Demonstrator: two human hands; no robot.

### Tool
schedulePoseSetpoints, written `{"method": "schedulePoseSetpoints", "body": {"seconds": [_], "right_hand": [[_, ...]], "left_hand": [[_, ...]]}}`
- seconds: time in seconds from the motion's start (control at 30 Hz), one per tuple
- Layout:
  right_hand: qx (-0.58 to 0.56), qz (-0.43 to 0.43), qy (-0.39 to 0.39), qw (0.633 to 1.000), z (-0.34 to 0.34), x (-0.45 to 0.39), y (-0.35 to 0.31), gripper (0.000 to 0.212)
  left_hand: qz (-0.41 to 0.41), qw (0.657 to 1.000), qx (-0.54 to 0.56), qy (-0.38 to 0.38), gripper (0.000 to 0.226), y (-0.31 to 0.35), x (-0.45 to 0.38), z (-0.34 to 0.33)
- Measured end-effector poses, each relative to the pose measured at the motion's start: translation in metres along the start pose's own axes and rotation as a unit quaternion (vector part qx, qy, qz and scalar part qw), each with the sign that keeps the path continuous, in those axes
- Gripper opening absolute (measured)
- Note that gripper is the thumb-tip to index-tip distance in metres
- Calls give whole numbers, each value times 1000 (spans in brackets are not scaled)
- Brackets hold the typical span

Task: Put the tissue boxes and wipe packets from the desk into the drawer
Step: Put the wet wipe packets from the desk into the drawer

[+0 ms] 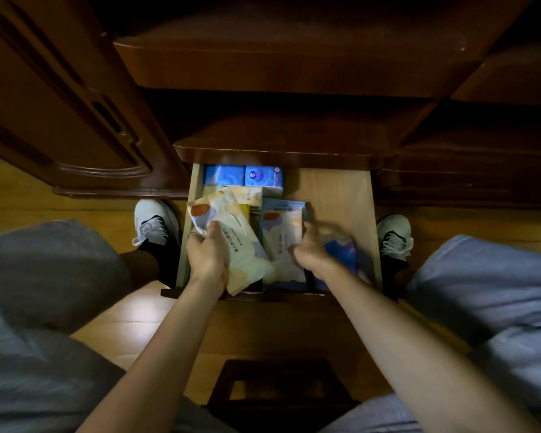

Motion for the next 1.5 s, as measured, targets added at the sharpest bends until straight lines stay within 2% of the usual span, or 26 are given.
{"method": "schedulePoseSetpoints", "body": {"seconds": [0.07,0.13,0.17,0.2,0.27,0.33,0.4,0.47,0.53,0.6,0.67,0.73,0.83,0.93,1.0,1.03,1.1,1.17,1.23,1.3,1.37,1.43,1.5], "right_hand": [[163,15,40,986,-4,0,-1,60],[351,35,98,931,1,2,-8,52],[389,39,104,914,3,3,-11,52],[382,39,103,918,5,3,-12,56],[298,47,113,947,15,6,-19,63],[191,85,101,973,18,9,-30,58],[8,80,-14,997,6,16,-34,63],[-98,52,-134,985,-9,27,-28,64],[-101,82,-162,978,-13,30,-22,44],[-141,92,-88,982,-2,25,-16,31],[-178,67,13,982,17,15,-4,27],[-161,34,57,985,31,6,4,26],[-110,-20,11,994,22,-9,12,23],[5,-4,14,1000,1,-19,7,29],[140,2,48,989,-7,-22,2,31],[193,-5,69,979,-6,-20,0,29],[260,-7,103,960,-1,-18,-6,27],[277,-4,110,954,4,-17,-12,31],[279,5,70,958,5,-13,-18,38],[216,-1,39,976,11,-4,-23,35],[169,-9,38,985,27,5,-37,30],[197,31,82,977,63,23,-72,28],[211,76,86,971,90,43,-107,32]], "left_hand": [[0,1000,-3,1,7,-1,-2,2],[11,1000,-16,-8,14,-4,-3,-1],[18,999,-29,-13,19,-7,-4,-5],[25,999,-40,-16,22,-10,-5,-8],[29,998,-54,-21,19,-14,-8,-14],[29,997,-70,-28,18,-16,-11,-21],[31,996,-78,-39,18,-19,-13,-27],[22,994,-83,-62,16,-20,-12,-35],[15,991,-94,-92,19,-21,-10,-45],[17,989,-107,-105,28,-25,-8,-51],[-10,987,-134,-89,30,-24,-8,-47],[-46,988,-140,-52,31,-18,-10,-36],[-56,991,-118,2,22,-16,-13,-15],[-70,984,-166,13,18,-16,-18,-4],[-114,956,-272,7,24,-12,-18,-3],[-149,922,-357,-1,29,-12,-17,-6],[-205,834,-511,-30,42,-19,-15,-16],[-211,779,-587,-54,50,-28,-13,-25],[-189,759,-619,-70,52,-33,-11,-32],[-168,749,-635,-82,52,-31,-6,-32],[-159,724,-665,-93,48,-27,-5,-33],[-177,729,-655,-94,45,-1,7,-36],[-206,743,-630,-90,51,36,22,-43]]}}
Point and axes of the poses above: each hand's wrist, its own x-axis away from the middle knuckle, its own z-axis out of the back of the hand, y = z × x, the point moved 8 cm from there along -x, towards the middle knuckle, and after that the axes turned 4 degrees about z, right-handed, at the moved point
